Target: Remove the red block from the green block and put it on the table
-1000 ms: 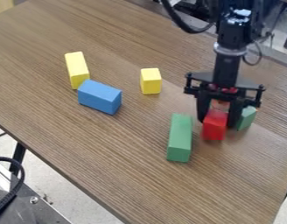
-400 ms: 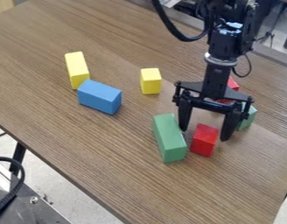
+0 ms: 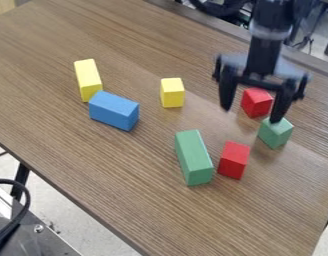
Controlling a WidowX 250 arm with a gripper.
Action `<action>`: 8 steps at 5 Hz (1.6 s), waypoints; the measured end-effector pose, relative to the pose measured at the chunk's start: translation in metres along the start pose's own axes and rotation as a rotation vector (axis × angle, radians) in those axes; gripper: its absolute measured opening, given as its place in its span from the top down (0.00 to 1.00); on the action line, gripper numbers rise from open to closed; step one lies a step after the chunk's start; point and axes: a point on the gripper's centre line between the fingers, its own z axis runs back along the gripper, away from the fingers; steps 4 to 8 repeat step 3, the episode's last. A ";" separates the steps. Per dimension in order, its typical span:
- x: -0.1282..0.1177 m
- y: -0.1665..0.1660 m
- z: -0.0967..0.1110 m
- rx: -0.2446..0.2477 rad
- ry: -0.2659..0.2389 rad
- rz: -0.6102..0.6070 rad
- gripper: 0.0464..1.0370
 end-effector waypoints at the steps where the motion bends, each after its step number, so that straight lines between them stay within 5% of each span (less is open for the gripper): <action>1: 0.002 0.007 0.030 0.023 -0.083 -0.005 0.04; 2: -0.005 0.013 0.034 0.038 -0.068 0.001 0.04; 3: -0.008 0.020 0.020 0.081 0.002 -0.092 0.04; 8: -0.008 0.020 0.020 0.081 0.002 -0.092 0.04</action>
